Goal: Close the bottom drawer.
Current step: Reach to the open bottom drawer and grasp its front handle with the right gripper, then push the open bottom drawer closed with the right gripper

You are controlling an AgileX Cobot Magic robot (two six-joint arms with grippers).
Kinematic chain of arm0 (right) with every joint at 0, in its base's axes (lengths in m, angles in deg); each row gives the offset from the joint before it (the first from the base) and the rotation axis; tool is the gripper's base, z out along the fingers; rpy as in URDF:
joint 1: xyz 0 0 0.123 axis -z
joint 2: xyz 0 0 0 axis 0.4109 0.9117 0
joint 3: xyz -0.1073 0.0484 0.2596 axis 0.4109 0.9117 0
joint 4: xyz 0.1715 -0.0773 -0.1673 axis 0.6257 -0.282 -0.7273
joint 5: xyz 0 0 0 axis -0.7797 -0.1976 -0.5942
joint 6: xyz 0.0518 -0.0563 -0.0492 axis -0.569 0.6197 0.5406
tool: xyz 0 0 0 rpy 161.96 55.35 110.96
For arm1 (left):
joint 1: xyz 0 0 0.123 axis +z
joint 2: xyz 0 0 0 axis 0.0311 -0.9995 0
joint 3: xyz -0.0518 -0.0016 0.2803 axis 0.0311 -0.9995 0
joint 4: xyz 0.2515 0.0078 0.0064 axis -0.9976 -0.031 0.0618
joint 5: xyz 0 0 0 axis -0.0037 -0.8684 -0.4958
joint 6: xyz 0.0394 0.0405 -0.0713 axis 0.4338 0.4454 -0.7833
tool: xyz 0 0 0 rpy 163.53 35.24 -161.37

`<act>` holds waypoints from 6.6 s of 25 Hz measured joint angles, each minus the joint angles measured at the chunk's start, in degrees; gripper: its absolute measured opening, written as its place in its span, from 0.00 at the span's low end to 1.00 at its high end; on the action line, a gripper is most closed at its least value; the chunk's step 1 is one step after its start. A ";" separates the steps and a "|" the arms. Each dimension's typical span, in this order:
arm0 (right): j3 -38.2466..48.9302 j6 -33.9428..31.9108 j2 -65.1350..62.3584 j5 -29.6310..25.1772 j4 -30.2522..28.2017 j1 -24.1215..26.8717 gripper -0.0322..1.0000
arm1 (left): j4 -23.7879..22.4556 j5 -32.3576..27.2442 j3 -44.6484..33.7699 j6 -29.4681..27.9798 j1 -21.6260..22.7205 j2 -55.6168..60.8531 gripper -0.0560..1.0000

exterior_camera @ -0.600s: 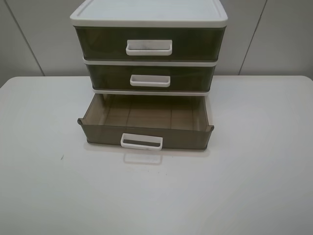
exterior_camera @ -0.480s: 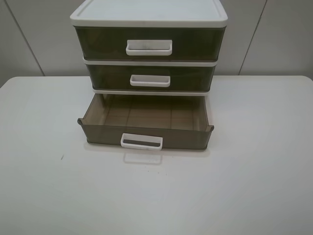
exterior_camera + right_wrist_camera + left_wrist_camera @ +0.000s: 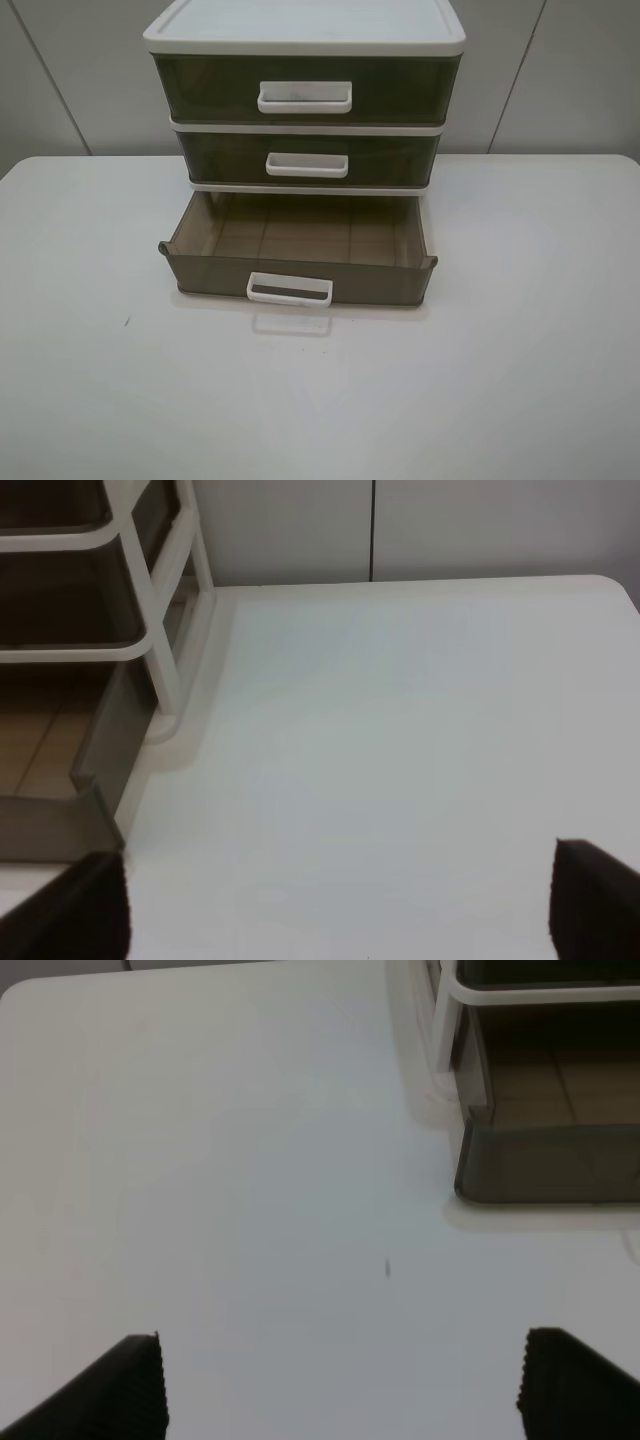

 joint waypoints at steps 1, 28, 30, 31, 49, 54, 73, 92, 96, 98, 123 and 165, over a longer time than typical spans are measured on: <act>0.00 0.00 0.00 0.00 0.00 0.00 0.73 | 0.00 0.00 0.00 0.00 0.00 0.00 0.73; -7.41 0.00 37.09 25.43 7.40 0.00 0.73 | 0.00 0.00 0.00 0.00 0.00 0.00 0.73; -7.41 0.00 39.99 27.57 7.95 0.00 0.73 | 0.00 0.00 0.00 0.00 0.00 0.00 0.73; -7.41 0.00 41.39 28.23 8.45 -0.13 0.73 | 0.00 0.00 0.00 0.00 0.00 0.00 0.73; -1.53 0.00 69.35 58.50 11.37 -41.33 0.73 | 0.00 0.00 0.00 0.00 0.00 0.00 0.73; 5.54 0.00 77.13 79.95 14.94 -48.39 0.72 | 0.00 0.00 0.00 0.00 0.00 0.00 0.73; 6.77 0.00 102.29 115.74 4.54 -52.96 0.05 | 0.00 0.00 0.00 0.00 0.00 0.00 0.73; 2.01 0.00 112.28 121.49 -0.90 -54.43 0.05 | 0.00 0.00 0.00 0.00 0.00 0.00 0.73; 2.01 0.00 114.86 122.17 0.00 -54.43 0.05 | 0.00 0.00 0.00 0.00 0.00 0.00 0.73; 1.95 0.00 115.84 123.59 0.00 -54.38 0.05 | 0.00 0.00 0.00 0.00 0.00 0.00 0.73; -5.80 0.00 119.36 115.73 11.84 -54.38 0.05 | 0.00 0.00 0.00 0.00 0.00 0.00 0.73; -14.98 5.09 121.70 113.40 33.56 -53.93 0.05 | 0.00 0.00 0.00 0.00 0.00 0.00 0.73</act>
